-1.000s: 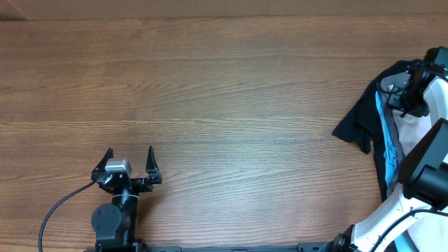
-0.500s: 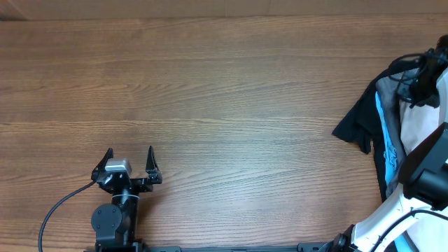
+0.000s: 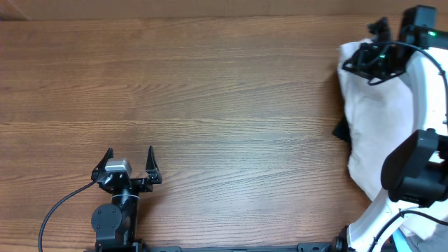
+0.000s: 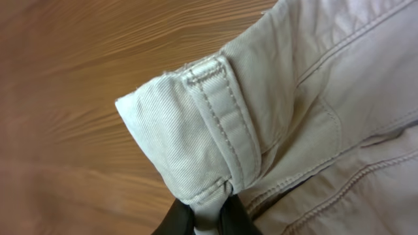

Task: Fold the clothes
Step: 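Drag the khaki shorts left onto the open table with the right gripper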

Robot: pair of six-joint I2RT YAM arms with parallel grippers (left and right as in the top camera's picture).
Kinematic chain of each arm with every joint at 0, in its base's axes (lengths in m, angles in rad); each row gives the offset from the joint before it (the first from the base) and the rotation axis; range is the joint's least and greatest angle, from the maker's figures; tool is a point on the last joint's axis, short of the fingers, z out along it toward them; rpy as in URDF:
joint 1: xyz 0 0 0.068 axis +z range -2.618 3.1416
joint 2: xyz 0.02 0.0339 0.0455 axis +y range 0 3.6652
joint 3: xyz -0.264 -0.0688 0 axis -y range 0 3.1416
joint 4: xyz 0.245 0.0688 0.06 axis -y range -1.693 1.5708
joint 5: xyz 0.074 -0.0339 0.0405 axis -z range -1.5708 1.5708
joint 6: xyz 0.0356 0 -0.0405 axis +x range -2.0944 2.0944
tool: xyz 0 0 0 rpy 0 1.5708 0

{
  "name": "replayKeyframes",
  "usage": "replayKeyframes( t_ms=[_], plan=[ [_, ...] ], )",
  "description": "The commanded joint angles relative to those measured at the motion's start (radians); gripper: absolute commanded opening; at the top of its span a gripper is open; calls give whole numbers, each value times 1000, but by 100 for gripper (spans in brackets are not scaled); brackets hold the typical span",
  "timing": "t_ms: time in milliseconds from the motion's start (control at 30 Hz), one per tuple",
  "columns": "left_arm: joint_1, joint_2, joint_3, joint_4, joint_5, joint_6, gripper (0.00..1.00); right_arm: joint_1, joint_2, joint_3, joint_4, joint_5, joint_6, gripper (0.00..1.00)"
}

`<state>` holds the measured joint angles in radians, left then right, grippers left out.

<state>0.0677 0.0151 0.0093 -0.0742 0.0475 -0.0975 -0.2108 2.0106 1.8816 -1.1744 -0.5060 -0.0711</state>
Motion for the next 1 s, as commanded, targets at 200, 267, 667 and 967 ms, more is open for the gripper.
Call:
replayKeyframes(
  t_ms=[200, 267, 667, 967],
  plan=[
    [7, -10, -5, 0, -6, 12, 100, 348, -53, 42, 8, -124, 23, 15],
    [7, -10, -5, 0, -6, 12, 100, 426, -52, 35, 14, -122, 23, 15],
    [7, -10, -5, 0, -6, 12, 100, 823, -28, -35, 72, -26, 23, 18],
    [7, -10, -5, 0, -6, 12, 100, 919, -5, -35, 142, -24, 42, 79]
  ],
)
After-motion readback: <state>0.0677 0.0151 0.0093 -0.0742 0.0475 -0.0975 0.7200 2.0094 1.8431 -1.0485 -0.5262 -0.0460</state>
